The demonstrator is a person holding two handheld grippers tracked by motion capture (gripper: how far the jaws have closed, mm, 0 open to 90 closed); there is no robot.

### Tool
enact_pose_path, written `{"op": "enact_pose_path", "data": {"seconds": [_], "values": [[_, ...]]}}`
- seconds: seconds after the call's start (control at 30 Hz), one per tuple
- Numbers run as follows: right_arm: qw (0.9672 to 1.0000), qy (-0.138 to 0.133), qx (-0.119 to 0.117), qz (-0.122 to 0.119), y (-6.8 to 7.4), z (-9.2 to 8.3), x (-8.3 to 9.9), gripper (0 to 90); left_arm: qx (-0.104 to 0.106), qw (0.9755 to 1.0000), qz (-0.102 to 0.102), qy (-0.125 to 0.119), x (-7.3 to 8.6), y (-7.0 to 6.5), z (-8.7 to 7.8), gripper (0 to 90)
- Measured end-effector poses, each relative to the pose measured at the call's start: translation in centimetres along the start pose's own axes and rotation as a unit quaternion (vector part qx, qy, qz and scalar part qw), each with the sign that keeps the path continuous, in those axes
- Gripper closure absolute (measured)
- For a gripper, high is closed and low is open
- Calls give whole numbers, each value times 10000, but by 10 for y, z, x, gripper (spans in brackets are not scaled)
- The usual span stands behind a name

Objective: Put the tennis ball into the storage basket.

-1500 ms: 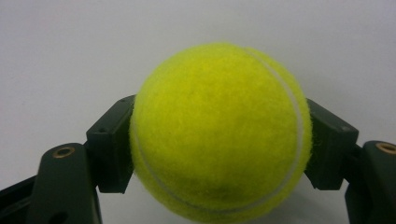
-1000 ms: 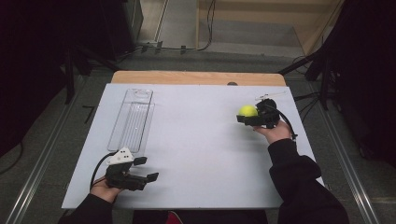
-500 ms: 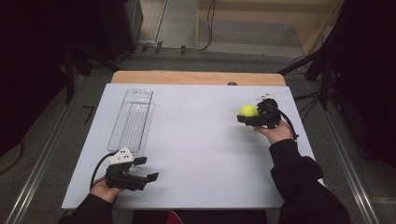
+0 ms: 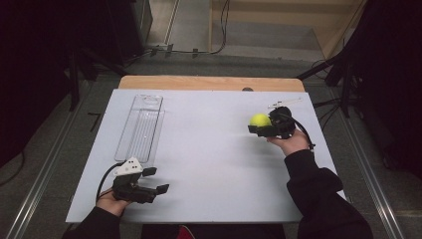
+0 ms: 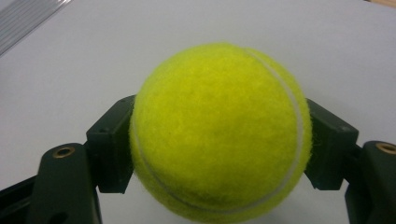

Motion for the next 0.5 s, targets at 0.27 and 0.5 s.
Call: {"op": "enact_pose_path", "data": {"seconds": [0.27, 0.5], "values": [[9999, 36, -115, -75, 9, 2, 0, 230, -3, 10000, -9, 3, 0, 0, 0, 208], [9996, 27, -220, -147, 17, 3, -2, 230, -3, 10000, -6, 2, 0, 0, 0, 208]]}}
Point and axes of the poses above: each handheld gripper's, and its own axes: z roughly forward along the jaws, x roughly out of its underside, y roughly to its left, the point moved 7 cm from there along z, roughly forward along the jaws, and after that the axes turned 2 degrees about x, right-handed, at the moved point
